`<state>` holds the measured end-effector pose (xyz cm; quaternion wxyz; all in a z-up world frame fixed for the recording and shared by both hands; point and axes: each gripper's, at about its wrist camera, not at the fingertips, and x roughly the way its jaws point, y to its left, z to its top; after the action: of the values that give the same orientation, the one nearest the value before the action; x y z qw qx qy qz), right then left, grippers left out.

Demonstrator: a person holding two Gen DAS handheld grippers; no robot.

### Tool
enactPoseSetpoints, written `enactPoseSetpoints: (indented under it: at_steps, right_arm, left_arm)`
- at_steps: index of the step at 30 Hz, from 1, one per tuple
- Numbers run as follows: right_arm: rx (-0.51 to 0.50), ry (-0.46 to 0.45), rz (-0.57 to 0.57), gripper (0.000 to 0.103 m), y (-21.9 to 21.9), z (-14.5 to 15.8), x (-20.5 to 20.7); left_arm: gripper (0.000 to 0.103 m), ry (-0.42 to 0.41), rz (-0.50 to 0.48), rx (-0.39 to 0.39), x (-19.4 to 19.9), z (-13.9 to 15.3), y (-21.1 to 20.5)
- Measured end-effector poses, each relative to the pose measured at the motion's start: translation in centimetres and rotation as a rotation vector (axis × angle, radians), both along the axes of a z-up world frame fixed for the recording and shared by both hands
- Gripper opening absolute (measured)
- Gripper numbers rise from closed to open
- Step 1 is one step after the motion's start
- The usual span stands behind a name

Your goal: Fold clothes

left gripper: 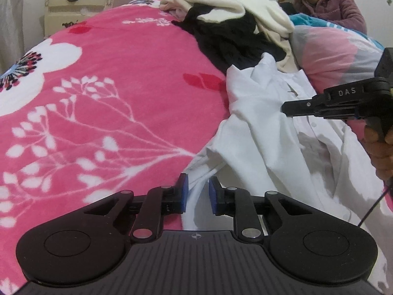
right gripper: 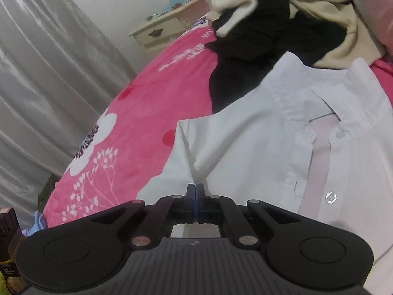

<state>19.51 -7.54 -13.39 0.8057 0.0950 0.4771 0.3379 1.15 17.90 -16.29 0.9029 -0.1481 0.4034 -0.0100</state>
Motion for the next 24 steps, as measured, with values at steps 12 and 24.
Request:
enactPoseSetpoints:
  at_steps: [12,24]
  right_arm:
    - [0.047,-0.006,0.024,0.000,0.2,1.1,0.0]
    - [0.076,-0.035,0.065,0.000,1.0,2.1,-0.6]
  left_arm:
    - [0.026,-0.121,-0.230,0.368,1.0,0.1,-4.4]
    - [0.035,-0.214,-0.334,0.544,0.2,-0.2,-6.3]
